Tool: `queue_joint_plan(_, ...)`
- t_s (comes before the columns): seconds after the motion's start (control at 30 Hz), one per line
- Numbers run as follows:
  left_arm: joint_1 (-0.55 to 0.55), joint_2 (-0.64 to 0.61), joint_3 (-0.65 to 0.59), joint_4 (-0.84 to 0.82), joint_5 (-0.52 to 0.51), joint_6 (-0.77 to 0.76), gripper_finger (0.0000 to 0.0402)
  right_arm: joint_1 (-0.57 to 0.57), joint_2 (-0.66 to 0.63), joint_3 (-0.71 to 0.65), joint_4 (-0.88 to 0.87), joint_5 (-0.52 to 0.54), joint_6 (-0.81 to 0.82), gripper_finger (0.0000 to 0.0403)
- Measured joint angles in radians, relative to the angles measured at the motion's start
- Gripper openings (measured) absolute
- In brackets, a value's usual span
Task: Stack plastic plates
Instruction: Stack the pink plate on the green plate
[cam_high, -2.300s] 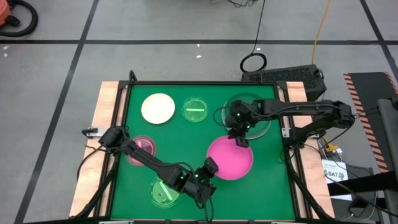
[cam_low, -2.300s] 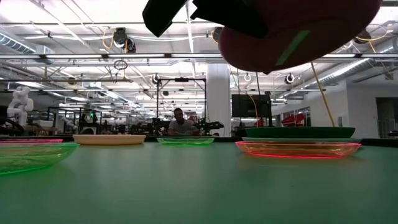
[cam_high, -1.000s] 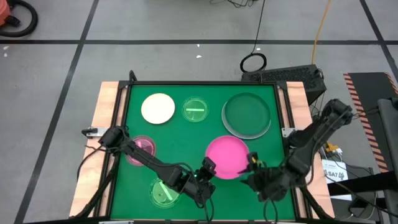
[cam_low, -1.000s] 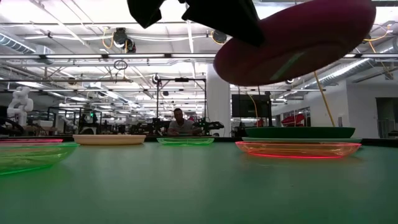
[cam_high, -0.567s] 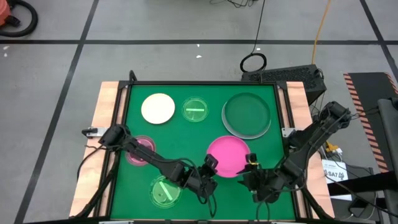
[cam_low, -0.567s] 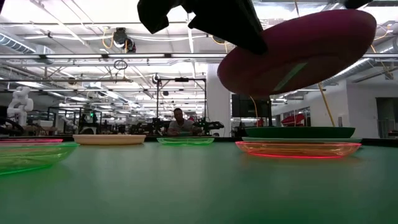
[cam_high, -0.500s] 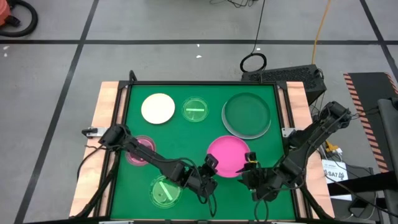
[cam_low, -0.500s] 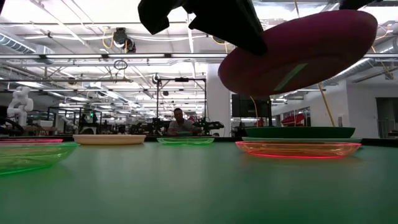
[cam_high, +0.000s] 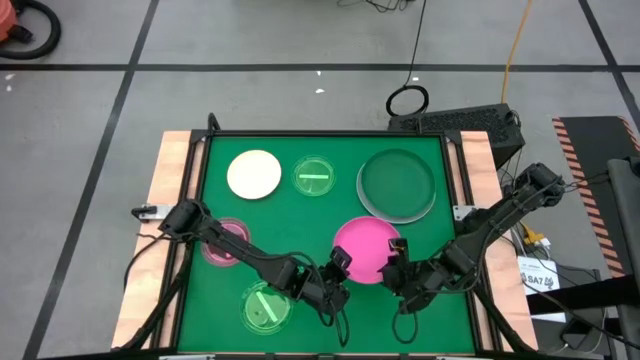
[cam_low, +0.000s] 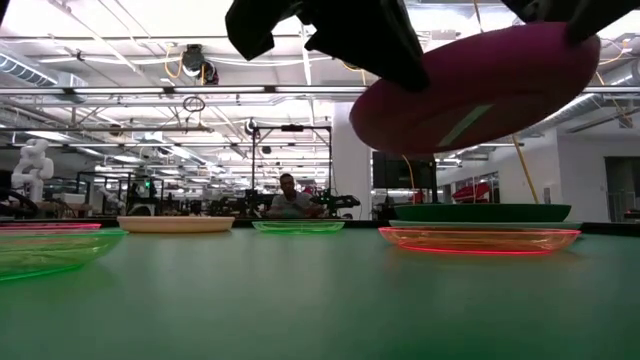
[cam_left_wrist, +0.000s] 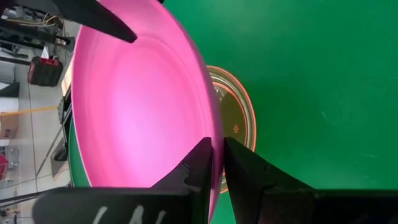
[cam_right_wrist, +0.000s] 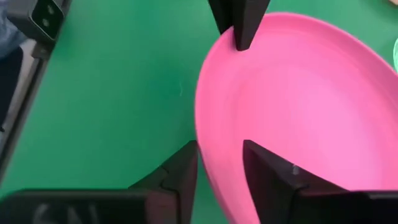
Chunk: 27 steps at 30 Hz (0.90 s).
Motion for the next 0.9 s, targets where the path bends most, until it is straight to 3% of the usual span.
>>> queue_joint_plan(0.27, 0.001, 0.0, -0.001, -0.001, 0.002, -0.001, 0.0045, -0.015, 0.032, 0.0, -0.026, -0.097, -0.056, 0.0014)
queue_joint_plan(0.53, 0.0, 0.0, -0.001, -0.002, -0.025, -0.006, 0.0049, -0.026, 0.036, 0.001, -0.013, -0.104, -0.109, 0.0008)
queue_joint_plan(0.63, -0.001, 0.0, -0.001, 0.006, -0.062, -0.003, 0.0073, -0.026, 0.036, 0.001, -0.014, -0.101, -0.104, 0.0005)
queue_joint_plan(0.9, -0.011, -0.002, -0.001, 0.032, -0.194, -0.09, 0.018, -0.028, 0.038, 0.0, -0.032, -0.073, -0.105, 0.0003)
